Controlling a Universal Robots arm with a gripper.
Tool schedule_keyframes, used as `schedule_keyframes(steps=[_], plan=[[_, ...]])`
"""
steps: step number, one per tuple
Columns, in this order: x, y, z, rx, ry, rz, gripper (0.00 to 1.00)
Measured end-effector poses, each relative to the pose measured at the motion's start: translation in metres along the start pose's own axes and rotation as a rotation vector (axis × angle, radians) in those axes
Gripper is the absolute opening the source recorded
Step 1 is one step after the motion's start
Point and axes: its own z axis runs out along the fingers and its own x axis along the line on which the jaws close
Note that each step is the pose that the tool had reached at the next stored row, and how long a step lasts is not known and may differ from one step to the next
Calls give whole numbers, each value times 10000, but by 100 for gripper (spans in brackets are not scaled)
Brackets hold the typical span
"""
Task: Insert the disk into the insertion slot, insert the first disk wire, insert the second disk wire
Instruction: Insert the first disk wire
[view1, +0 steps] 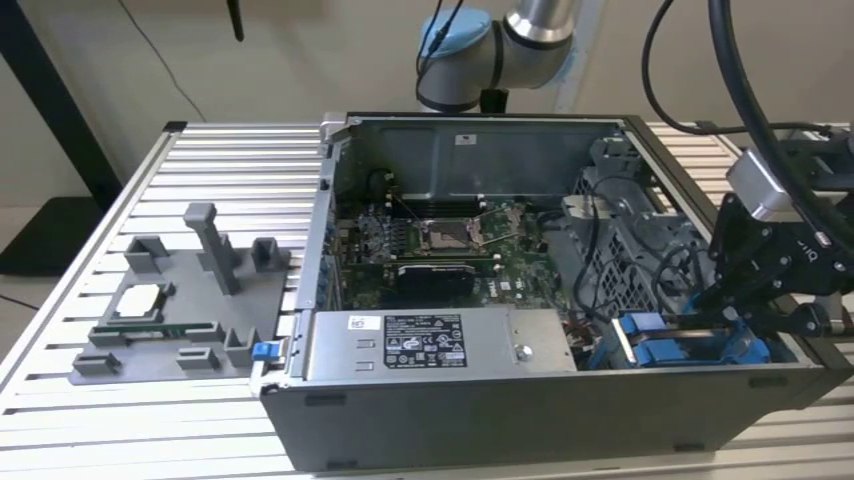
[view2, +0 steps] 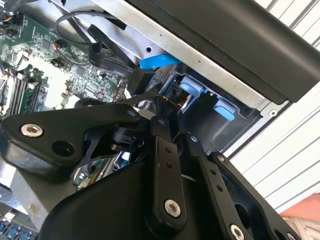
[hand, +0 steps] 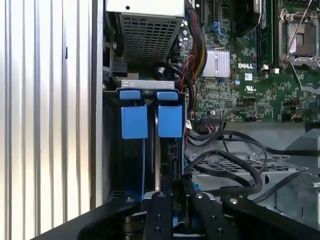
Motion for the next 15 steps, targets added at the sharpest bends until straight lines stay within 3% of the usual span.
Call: schedule_keyframes(steps=[10,13,15], plan=[[3,-2,25,-3,-6,0,0],[-2,0,-7,-18,-18,1,0],[-10,4,-72,-44,-23,6,0]])
